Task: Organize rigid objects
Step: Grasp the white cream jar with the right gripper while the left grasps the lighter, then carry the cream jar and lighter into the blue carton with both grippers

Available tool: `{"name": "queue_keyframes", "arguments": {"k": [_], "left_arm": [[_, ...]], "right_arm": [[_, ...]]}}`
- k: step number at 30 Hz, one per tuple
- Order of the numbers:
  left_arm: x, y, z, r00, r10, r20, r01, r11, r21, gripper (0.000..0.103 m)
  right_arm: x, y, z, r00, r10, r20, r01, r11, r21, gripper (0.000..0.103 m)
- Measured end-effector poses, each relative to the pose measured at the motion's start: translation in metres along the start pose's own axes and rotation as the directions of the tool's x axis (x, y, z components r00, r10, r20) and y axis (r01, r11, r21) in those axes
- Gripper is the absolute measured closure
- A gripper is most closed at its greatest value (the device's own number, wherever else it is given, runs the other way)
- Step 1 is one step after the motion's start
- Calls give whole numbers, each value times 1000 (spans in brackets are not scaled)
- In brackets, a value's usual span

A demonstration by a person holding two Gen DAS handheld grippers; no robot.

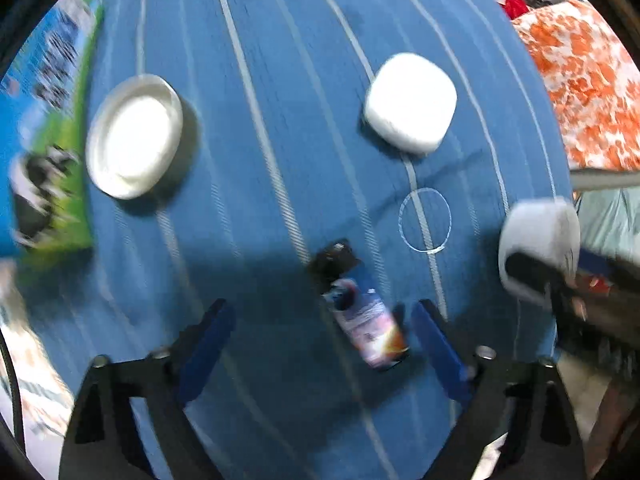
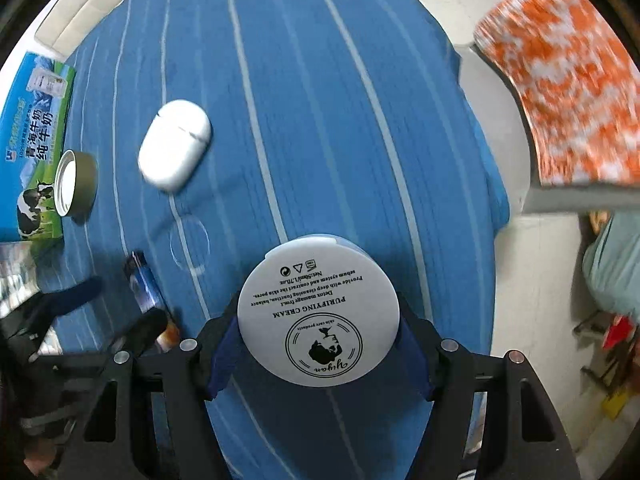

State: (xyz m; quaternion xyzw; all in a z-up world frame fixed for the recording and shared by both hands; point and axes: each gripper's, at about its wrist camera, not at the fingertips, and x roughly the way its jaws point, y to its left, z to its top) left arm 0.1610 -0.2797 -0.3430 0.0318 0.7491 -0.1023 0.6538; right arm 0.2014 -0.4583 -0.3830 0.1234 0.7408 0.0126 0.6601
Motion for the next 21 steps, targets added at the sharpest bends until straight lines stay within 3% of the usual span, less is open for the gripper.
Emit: {"name": "queue_keyframes", "arguments": {"k": [4, 9, 16, 21], "left_arm": [[6, -23, -8, 994, 88, 67, -92, 994, 56, 37], [2, -41, -16, 993, 92, 71, -100, 988, 120, 79], [6, -26, -25, 994, 83, 72, -89, 993, 74, 81], [3, -9, -43, 990, 81, 113, -88, 995, 55, 81]], "right_arm": [[-3, -10, -16, 999, 27, 38, -30, 997, 77, 32], [0, -15, -18, 995, 41, 86, -55, 984, 170, 28], [8, 2, -20, 989, -94, 112, 69, 976, 208, 32], [-1, 27, -32, 985, -101, 138, 79, 985, 154, 33]]}}
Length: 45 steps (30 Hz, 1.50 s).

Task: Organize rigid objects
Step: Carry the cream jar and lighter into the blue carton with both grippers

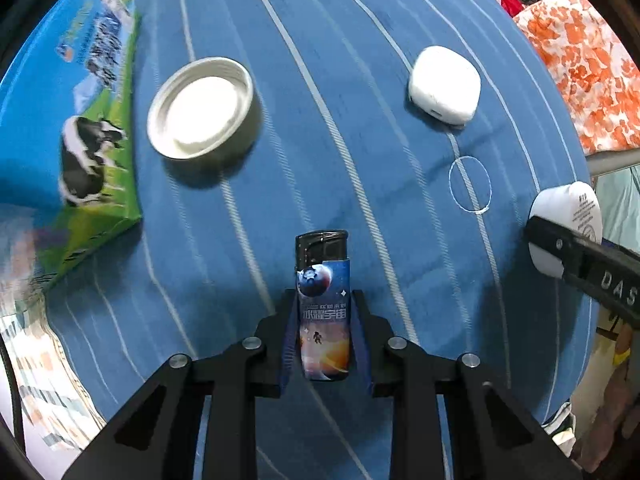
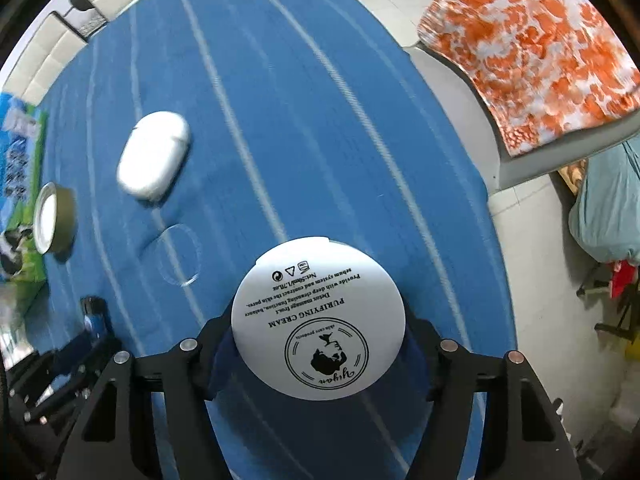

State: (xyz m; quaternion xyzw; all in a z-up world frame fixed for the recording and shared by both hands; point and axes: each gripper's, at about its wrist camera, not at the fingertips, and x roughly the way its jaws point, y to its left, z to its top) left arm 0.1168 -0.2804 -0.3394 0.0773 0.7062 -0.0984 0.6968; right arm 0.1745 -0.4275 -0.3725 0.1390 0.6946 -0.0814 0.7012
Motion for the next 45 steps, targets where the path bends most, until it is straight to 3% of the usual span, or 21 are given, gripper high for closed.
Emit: {"name": "queue_keyframes", "arguments": {"k": [7, 14, 21, 28, 33, 38, 45], "left_arm": [[-25, 17, -8, 997, -16, 81, 16, 1000, 2, 81], [-91, 63, -20, 978, -71, 197, 75, 997, -12, 81], [-166, 154, -18, 954, -65, 294, 93, 992, -82, 81], [-192, 245, -24, 936, 5, 353, 69, 978, -197, 81], [-175, 318, -22, 941, 40, 335, 64, 954, -293, 81], [-120, 376, -8, 969, -4, 248, 95, 930, -354, 81], [-57, 408, 18, 988, -62, 141, 109, 928, -356, 81]], "right_arm": [[-36, 32, -20, 997, 42, 62, -37, 997, -73, 33], [-91, 63, -31, 982, 147, 118, -129, 981, -146, 33], [-159, 130, -37, 950, 270, 155, -226, 941, -251, 33], [-198, 237, -31, 917, 370, 150, -295, 880, -372, 33], [-178, 306, -19, 918, 385, 97, -319, 860, -399, 33], [-126, 364, -2, 936, 351, 6, -320, 860, -398, 33], [-43, 405, 17, 970, 232, -67, -240, 896, -375, 33]]}}
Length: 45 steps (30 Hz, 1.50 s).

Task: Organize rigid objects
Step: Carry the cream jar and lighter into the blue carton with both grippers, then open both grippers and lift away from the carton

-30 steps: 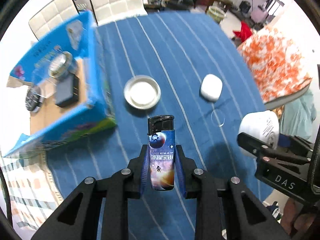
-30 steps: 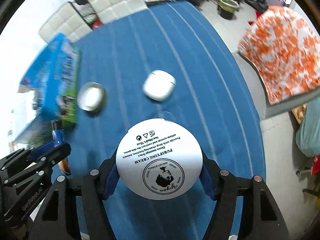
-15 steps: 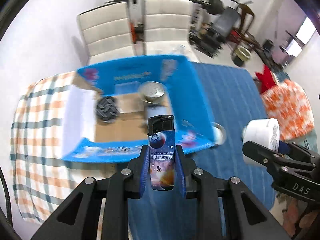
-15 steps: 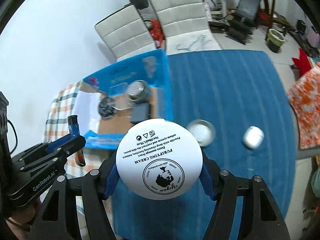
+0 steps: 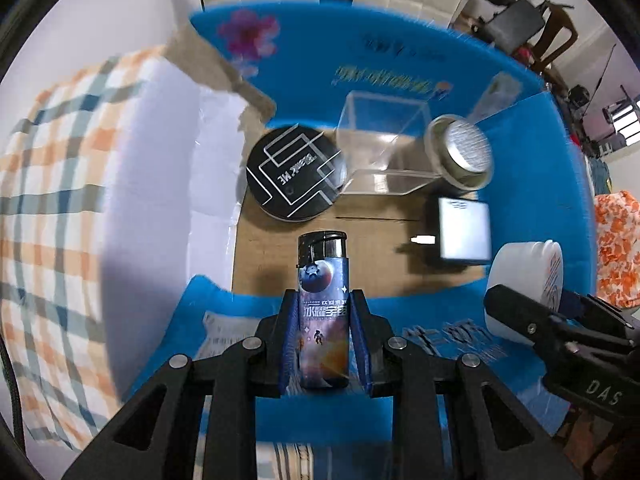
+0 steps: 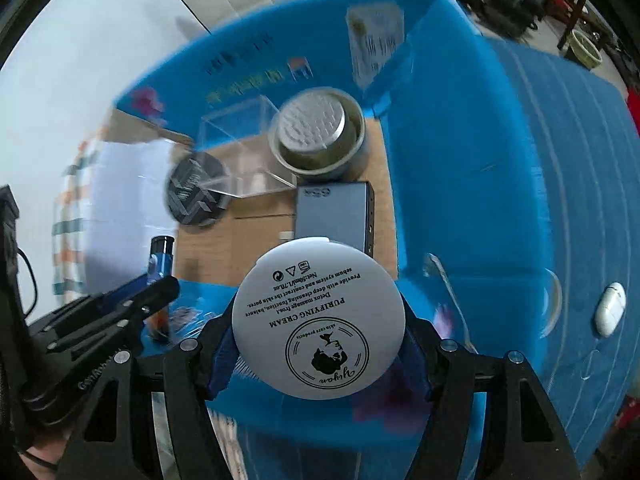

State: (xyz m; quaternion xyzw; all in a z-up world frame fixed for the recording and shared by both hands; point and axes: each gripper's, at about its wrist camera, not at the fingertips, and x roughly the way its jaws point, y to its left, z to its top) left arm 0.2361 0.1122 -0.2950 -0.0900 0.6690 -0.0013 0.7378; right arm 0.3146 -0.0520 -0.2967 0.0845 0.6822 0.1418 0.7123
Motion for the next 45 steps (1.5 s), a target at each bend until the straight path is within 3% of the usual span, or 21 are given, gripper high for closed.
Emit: {"name": "queue_keyframes", "arguments": {"k": [6, 14, 19, 25, 29, 31, 33, 35, 38, 45], "left_arm": [[40, 10, 16, 997, 17, -80, -14, 1000, 27, 81], [52, 20, 25, 992, 45, -120, -39, 998, 49, 80], [49, 23, 25, 988, 49, -145, -44, 998, 36, 79], [27, 19, 20, 993, 50, -106, -46, 998, 34, 55], [5, 17, 14, 996, 62, -59, -61, 998, 34, 31], [-6, 16, 12, 997, 63, -32, -62, 998, 28, 27], [-19, 18, 9, 997, 75, -4, -75, 997, 23, 16], [-32, 18, 5, 996, 87, 29, -87, 996, 15, 8], [-51, 14, 0, 993, 103, 59, -104, 995, 1, 0], [-95, 12, -16, 981, 144, 129, -145, 989, 1, 0]], "right_arm": [[31, 4, 9, 996, -86, -38, 86, 996, -21, 32], [48, 11, 23, 984, -169, -64, 166, 985, -51, 32], [58, 10, 27, 984, -139, -114, 134, 990, -47, 27], [60, 7, 19, 985, -112, -133, 106, 993, -55, 22], [49, 6, 12, 987, -112, -112, 104, 992, -70, 17], [36, 2, 5, 988, -126, -85, 120, 990, -79, 14], [25, 0, 0, 986, -162, -47, 158, 985, -71, 0], [13, 0, -4, 981, -194, -7, 194, 979, -65, 0], [-1, 3, -9, 976, -215, 24, 216, 974, -73, 0], [-54, 30, -24, 970, -214, 115, 226, 969, -100, 0]]}}
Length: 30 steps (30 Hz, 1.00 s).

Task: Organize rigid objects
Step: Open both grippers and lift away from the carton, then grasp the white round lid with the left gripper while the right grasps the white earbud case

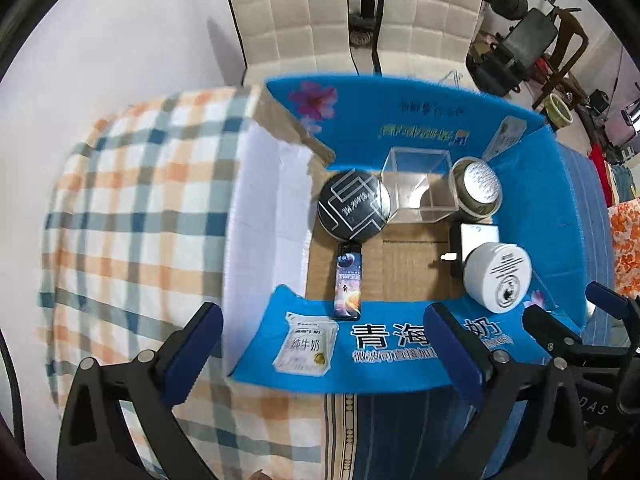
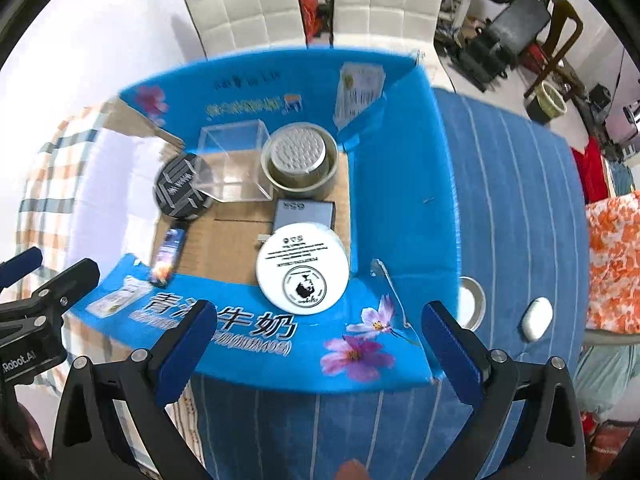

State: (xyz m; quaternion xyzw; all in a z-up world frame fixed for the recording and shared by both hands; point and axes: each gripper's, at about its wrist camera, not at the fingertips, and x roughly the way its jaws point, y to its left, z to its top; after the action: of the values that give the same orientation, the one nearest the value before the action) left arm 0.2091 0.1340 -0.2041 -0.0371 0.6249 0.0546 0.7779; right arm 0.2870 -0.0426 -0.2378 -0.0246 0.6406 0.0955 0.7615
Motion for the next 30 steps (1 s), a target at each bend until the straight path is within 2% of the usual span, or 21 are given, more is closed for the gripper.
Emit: {"name": "queue_keyframes", "arguments": {"k": [8, 18, 26, 30], "left_arm": [[-73, -4, -16, 992, 5, 125, -3, 1000, -18, 0], [-139, -24, -39, 976, -33, 216, 32, 999, 6, 0], [-169, -38, -52, 964, -42, 263, 36, 999, 28, 0], [-163, -49, -53, 965, -55, 258, 47, 998, 36, 0]], "right_arm": [[-69, -9, -24, 995, 17, 94, -14, 1000, -28, 0], [-155, -30, -55, 977, 60, 203, -55, 998, -30, 0], [-191, -42, -74, 964, 105, 246, -103, 994, -22, 0], [-189, -78, -81, 963, 109, 248, -126, 990, 55, 0]]}}
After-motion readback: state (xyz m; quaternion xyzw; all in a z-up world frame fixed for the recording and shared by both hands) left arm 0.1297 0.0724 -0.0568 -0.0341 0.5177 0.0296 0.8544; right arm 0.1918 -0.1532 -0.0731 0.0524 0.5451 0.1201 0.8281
